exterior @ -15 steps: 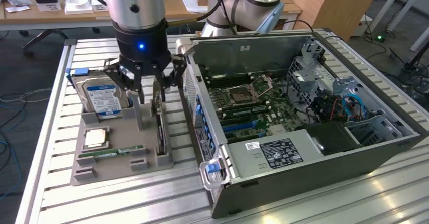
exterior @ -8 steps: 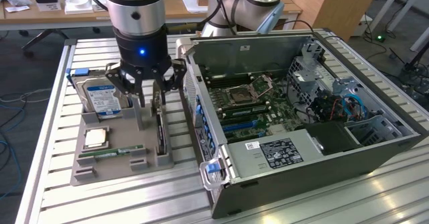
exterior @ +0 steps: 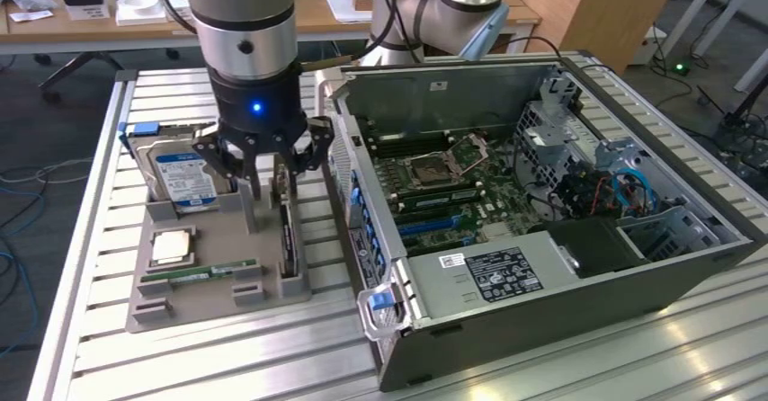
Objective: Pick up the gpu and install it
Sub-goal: 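Pick up the gpu and move the gpu toward the slot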
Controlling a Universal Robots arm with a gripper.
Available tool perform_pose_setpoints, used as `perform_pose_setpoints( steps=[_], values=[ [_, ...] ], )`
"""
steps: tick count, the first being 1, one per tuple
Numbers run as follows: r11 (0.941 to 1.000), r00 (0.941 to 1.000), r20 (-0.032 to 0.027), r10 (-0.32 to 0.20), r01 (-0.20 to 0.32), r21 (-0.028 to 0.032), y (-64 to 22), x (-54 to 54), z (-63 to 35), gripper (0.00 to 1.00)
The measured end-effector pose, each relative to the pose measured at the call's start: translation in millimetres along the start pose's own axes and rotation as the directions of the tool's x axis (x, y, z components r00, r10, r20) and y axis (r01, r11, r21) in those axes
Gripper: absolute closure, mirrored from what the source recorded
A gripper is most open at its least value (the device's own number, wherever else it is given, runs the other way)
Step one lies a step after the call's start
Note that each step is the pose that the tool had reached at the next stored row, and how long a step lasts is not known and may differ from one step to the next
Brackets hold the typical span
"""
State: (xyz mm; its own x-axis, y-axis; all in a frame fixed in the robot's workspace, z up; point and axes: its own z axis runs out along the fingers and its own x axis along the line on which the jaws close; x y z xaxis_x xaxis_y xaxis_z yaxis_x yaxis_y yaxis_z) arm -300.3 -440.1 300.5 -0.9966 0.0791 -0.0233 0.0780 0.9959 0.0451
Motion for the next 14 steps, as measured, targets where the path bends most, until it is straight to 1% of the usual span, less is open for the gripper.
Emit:
perform_pose_setpoints(
  steps=[9, 14],
  values=[
    [1.0, 1.0, -0.0008, 0.0, 0.0, 0.0003, -0.5, -1.0, 14.0, 0.53],
    [1.0, 1.0, -0.0011, 0.0, 0.0, 0.0003, -0.6, -2.7, 18.2, 0.53]
  ],
)
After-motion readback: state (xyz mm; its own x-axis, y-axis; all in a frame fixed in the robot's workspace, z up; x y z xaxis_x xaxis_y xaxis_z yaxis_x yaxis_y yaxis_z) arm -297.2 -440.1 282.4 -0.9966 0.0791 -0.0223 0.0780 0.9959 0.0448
